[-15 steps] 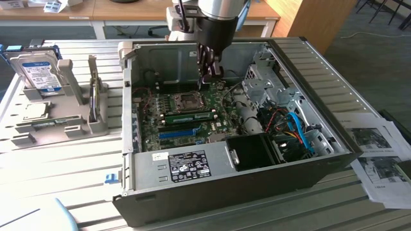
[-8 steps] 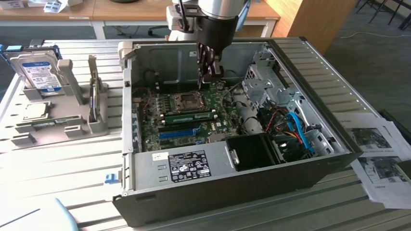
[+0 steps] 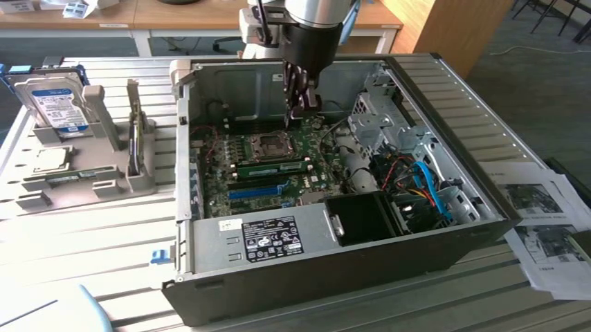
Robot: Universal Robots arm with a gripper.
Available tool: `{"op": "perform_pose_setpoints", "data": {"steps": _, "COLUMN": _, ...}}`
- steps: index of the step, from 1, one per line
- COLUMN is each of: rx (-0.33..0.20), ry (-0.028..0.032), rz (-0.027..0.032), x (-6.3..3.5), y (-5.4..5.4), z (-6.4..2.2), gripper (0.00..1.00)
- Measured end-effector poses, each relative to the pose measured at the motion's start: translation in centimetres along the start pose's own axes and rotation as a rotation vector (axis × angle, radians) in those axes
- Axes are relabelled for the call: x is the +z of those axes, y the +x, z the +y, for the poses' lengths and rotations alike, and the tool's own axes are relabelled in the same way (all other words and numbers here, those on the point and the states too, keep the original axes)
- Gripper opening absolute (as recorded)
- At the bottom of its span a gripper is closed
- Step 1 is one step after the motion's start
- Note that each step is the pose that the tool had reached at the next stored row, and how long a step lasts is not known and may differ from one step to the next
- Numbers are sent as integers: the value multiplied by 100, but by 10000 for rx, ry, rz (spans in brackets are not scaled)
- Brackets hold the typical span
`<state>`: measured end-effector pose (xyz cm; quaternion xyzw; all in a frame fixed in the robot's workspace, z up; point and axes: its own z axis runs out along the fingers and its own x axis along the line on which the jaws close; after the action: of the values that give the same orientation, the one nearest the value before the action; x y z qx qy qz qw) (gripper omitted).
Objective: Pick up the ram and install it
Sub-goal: 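Press down the ram until it locks into place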
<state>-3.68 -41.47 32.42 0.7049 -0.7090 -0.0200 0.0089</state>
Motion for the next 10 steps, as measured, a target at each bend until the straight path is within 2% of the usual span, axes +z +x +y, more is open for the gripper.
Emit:
{"op": "perform_pose_setpoints", "data": {"steps": 1, "rx": 0, "ry": 0, "rz": 0, "x": 0, "y": 0, "z": 0, "gripper": 10}}
{"op": "perform_pose_setpoints", "data": {"steps": 2, "rx": 0, "ry": 0, "rz": 1, "x": 0, "y": 0, "z": 0, "gripper": 9}}
{"op": "perform_pose_setpoints", "data": {"steps": 10, "rx": 0, "ry": 0, "rz": 1, "x": 0, "y": 0, "z": 0, "gripper": 9}}
